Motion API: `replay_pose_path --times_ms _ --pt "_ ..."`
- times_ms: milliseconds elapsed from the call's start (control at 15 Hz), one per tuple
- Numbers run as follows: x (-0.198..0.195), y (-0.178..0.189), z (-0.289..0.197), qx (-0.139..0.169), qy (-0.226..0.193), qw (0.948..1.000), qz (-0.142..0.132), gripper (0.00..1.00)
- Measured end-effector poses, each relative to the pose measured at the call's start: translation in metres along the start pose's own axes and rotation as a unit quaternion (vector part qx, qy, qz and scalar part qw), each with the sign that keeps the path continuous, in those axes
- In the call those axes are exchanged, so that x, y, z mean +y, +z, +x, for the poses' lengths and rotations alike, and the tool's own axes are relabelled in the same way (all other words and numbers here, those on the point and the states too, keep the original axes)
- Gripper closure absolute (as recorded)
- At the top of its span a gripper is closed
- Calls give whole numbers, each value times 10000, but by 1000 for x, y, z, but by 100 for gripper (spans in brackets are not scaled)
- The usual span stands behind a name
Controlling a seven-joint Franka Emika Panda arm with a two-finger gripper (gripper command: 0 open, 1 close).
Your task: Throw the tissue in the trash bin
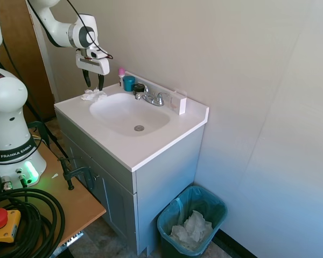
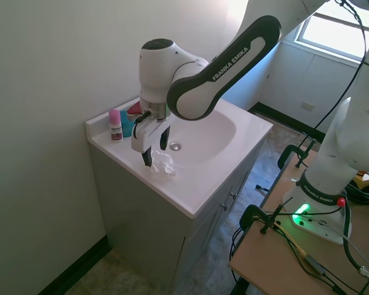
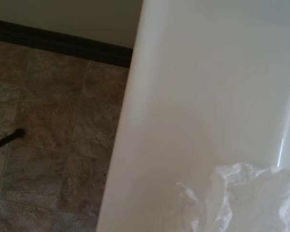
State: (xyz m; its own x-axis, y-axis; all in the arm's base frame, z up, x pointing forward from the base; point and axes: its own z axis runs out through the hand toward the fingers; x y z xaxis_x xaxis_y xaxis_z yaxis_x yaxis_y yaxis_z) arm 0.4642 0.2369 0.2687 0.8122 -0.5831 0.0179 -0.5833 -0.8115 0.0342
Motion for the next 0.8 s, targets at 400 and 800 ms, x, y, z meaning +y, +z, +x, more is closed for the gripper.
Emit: replay_pose_path --times_ms 400,800 --pt "9 30 5 -141 94 9997 -178 100" --pt "11 31 8 -201 206 9994 -177 100"
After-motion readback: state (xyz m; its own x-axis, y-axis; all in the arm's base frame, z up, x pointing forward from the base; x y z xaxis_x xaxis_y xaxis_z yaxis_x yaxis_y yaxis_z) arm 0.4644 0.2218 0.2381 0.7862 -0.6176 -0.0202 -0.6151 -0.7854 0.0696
